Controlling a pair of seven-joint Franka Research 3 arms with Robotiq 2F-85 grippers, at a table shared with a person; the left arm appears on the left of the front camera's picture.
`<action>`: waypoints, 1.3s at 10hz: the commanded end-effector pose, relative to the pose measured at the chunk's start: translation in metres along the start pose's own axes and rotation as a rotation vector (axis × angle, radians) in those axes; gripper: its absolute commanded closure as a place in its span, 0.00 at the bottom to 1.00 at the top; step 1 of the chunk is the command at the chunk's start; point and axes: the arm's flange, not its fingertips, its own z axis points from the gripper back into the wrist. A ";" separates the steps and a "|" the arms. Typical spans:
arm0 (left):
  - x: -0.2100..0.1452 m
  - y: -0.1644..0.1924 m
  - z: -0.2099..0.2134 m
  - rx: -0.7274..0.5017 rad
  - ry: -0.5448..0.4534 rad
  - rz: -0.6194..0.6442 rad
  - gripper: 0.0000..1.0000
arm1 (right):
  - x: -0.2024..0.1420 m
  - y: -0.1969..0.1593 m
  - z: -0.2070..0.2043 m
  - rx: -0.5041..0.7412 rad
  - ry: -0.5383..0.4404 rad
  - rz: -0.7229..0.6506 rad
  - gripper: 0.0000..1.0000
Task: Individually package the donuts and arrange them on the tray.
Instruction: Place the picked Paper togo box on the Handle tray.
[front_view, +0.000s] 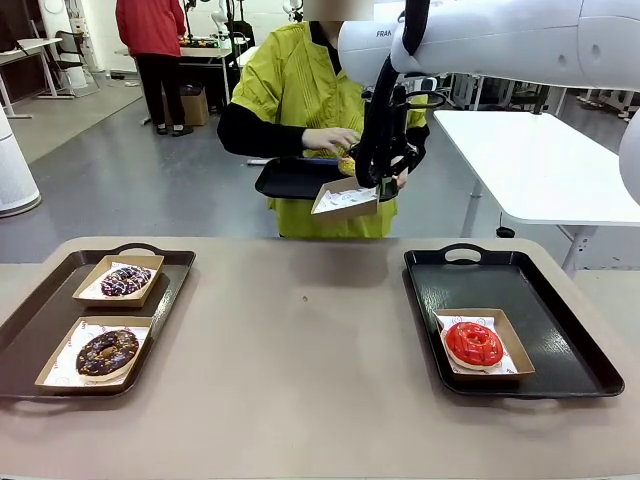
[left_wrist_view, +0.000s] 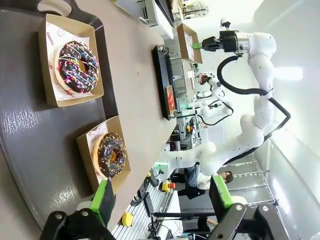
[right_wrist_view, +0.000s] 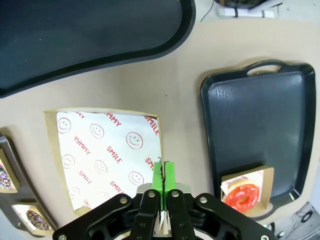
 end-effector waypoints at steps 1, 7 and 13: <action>-0.005 -0.002 -0.002 0.014 0.009 -0.005 0.00 | -0.003 -0.004 -0.001 0.003 -0.002 -0.001 1.00; -0.005 -0.002 -0.002 0.014 0.009 -0.005 0.00 | -0.003 -0.004 -0.001 0.003 -0.002 -0.001 1.00; -0.005 -0.002 -0.002 0.014 0.009 -0.005 0.00 | -0.003 -0.004 -0.001 0.003 -0.002 -0.001 1.00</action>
